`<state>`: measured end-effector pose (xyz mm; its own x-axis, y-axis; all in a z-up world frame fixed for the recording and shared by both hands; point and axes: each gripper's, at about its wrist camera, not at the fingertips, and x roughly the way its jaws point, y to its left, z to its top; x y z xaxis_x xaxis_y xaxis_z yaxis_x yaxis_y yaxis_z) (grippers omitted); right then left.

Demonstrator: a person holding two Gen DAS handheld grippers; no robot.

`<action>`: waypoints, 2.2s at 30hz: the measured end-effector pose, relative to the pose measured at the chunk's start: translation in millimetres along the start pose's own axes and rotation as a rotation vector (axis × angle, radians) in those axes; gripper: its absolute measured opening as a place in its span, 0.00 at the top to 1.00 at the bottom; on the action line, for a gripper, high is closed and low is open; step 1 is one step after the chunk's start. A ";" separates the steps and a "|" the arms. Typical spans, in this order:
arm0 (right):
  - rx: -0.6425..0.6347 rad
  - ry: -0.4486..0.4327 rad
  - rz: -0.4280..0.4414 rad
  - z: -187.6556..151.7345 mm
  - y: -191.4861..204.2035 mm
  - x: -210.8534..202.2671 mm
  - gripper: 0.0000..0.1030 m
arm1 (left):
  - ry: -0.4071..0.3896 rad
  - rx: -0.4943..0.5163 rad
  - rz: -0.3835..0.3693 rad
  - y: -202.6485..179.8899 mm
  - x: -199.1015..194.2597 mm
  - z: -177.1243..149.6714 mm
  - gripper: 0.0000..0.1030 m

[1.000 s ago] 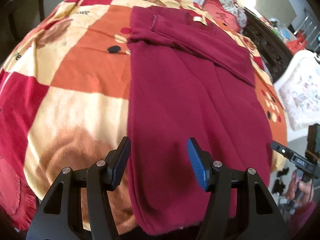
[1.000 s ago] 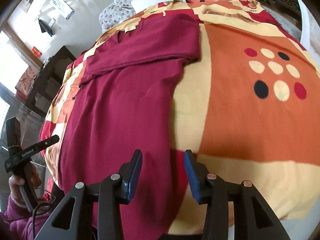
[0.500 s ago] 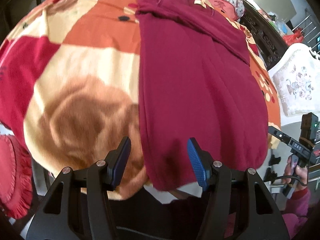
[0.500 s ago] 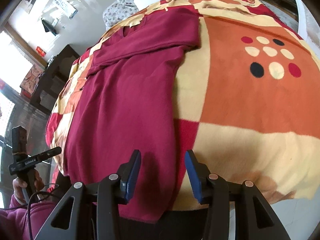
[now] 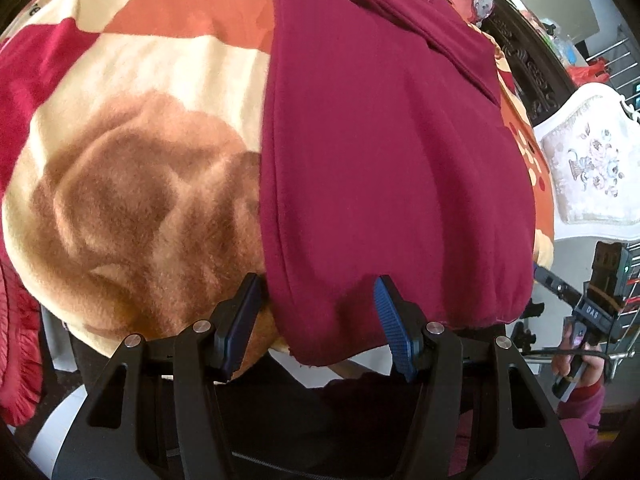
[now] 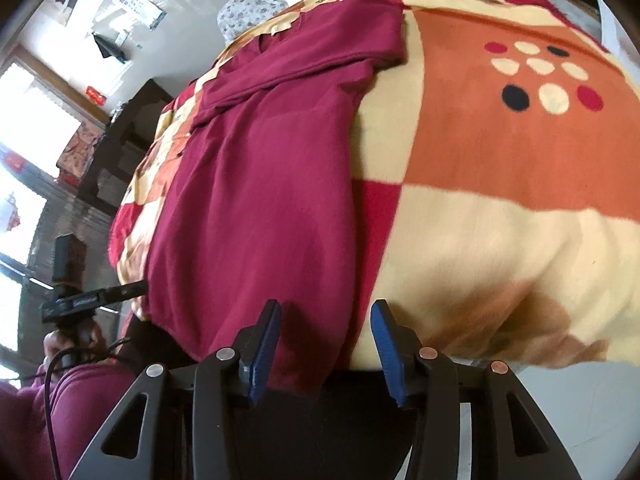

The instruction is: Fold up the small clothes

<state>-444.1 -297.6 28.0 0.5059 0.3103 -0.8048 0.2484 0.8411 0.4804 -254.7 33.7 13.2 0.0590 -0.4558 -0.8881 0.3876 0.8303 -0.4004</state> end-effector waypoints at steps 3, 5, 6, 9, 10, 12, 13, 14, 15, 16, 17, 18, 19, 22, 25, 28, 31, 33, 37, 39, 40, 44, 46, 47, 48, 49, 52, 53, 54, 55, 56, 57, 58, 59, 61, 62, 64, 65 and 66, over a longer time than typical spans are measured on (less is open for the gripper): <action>0.004 0.013 0.018 -3.3 -1.1 6.5 0.56 | 0.006 0.015 -0.007 -3.8 2.2 1.8 0.43; 0.007 0.025 0.058 -4.1 0.2 12.5 0.56 | 0.009 0.029 -0.001 -7.1 3.5 1.7 0.43; 0.006 0.038 0.086 -5.2 1.8 16.5 0.56 | 0.008 0.032 0.002 -7.3 3.1 0.9 0.43; 0.008 0.066 0.102 -9.2 3.1 25.4 0.56 | 0.007 0.028 -0.007 -4.9 3.0 0.4 0.43; 0.013 0.078 0.109 -11.1 2.7 28.3 0.56 | 0.006 0.021 -0.015 -3.6 3.2 0.7 0.43; 0.017 0.092 0.118 -13.7 3.1 31.6 0.56 | 0.005 0.011 -0.025 -1.6 3.3 0.9 0.43; 0.011 0.089 0.121 -14.3 4.9 31.3 0.56 | 0.005 0.009 -0.027 -0.7 3.0 1.7 0.43; 0.002 0.083 0.128 -15.0 7.9 29.7 0.56 | 0.005 0.010 -0.029 -0.5 2.7 1.9 0.43; -0.007 0.078 0.136 -14.9 10.4 27.7 0.58 | 0.003 0.011 -0.031 -0.1 2.5 2.0 0.43; -0.019 0.070 0.143 -15.0 14.0 25.2 0.61 | 0.002 0.012 -0.033 0.1 2.7 2.1 0.44; -0.032 0.059 0.146 -14.5 18.0 22.1 0.70 | 0.003 0.015 -0.034 1.3 2.3 2.3 0.44; -0.041 0.044 0.138 -15.1 20.0 18.1 0.76 | 0.001 0.017 -0.035 1.2 2.3 2.6 0.46; -0.047 0.034 0.131 -16.9 21.1 14.7 0.80 | 0.004 0.020 -0.033 1.2 2.6 2.9 0.58; -0.057 0.011 0.122 -16.6 25.4 7.7 0.87 | 0.015 0.032 -0.014 3.0 2.7 2.5 0.80; -0.035 -0.015 0.184 -10.1 29.2 -4.9 0.88 | 0.005 0.050 -0.014 1.7 -4.8 2.0 0.88; -0.031 -0.059 0.230 1.1 34.5 -17.7 0.89 | -0.021 0.074 -0.024 -3.0 -17.9 4.7 0.92; -0.046 -0.114 0.269 19.8 45.0 -28.6 0.89 | -0.054 0.071 -0.070 -5.4 -32.6 14.4 0.92; -0.072 -0.148 0.266 36.1 52.6 -34.4 0.89 | -0.089 0.068 -0.086 -7.7 -42.2 23.9 0.93; -0.086 -0.225 0.267 75.0 56.8 -41.8 0.89 | -0.199 0.080 -0.096 -12.4 -67.4 54.1 0.93; -0.080 -0.277 0.259 95.1 54.1 -43.2 0.89 | -0.237 0.074 -0.100 -12.8 -74.5 70.1 0.93; -0.065 -0.302 0.266 105.4 50.5 -43.4 0.89 | -0.261 0.070 -0.105 -12.8 -78.3 81.6 0.93; -0.050 -0.380 0.253 145.3 43.0 -41.5 0.89 | -0.346 0.068 -0.090 -15.8 -87.3 119.0 0.93; -0.057 -0.400 0.236 168.9 43.4 -37.9 0.89 | -0.392 0.068 -0.084 -17.6 -91.6 143.5 0.93; -0.062 -0.406 0.224 178.8 43.3 -36.2 0.89 | -0.408 0.067 -0.078 -19.3 -91.6 154.4 0.93; -0.066 -0.410 0.211 189.2 42.7 -34.6 0.89 | -0.427 0.063 -0.073 -20.1 -91.5 168.7 0.93; -0.066 -0.415 0.197 200.4 41.3 -32.1 0.89 | -0.436 0.060 -0.072 -20.8 -89.8 180.1 0.93; -0.058 -0.426 0.168 237.4 33.6 -21.5 0.89 | -0.454 0.052 -0.065 -23.7 -80.7 216.5 0.93; -0.057 -0.425 0.158 247.2 31.2 -17.5 0.89 | -0.457 0.053 -0.057 -25.6 -75.7 229.6 0.93; -0.050 -0.424 0.149 259.4 27.6 -12.2 0.89 | -0.461 0.053 -0.050 -27.6 -72.4 237.8 0.93; -0.046 -0.421 0.146 265.9 25.5 -8.0 0.89 | -0.465 0.052 -0.037 -28.8 -66.2 252.2 0.93; -0.041 -0.417 0.140 275.8 22.8 -3.2 0.89 | -0.464 0.049 -0.029 -29.1 -61.2 262.0 0.93; -0.040 -0.414 0.126 288.1 19.1 3.0 0.89 | -0.463 0.043 -0.022 -28.3 -56.5 272.0 0.93; -0.037 -0.411 0.121 297.6 16.0 7.9 0.89 | -0.462 0.034 -0.013 -27.5 -50.9 282.2 0.93; -0.030 -0.408 0.118 306.7 12.8 12.8 0.89 | -0.462 0.027 -0.005 -25.3 -46.2 291.0 0.93; -0.019 -0.398 0.102 323.0 7.1 24.8 0.89 | -0.462 0.015 0.010 -22.2 -37.0 308.0 0.93; -0.017 -0.394 0.094 328.5 5.0 29.0 0.89 | -0.459 0.006 0.013 -21.0 -32.5 316.1 0.93; -0.006 -0.377 0.072 345.9 -2.5 44.8 0.89 | -0.457 -0.010 0.014 -16.5 -21.9 331.1 0.93; 0.003 -0.371 0.066 350.8 -5.5 50.6 0.89 | -0.453 -0.017 0.012 -14.3 -16.9 337.6 0.93; 0.019 -0.364 0.060 356.6 -10.0 57.6 0.89 | -0.444 -0.026 0.008 -12.3 -12.4 341.8 0.93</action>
<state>-122.9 -446.2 101.1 0.7800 0.1784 -0.5999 0.2229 0.8165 0.5326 54.3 -80.4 106.3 0.4531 -0.5381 -0.7108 0.3628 0.8396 -0.4043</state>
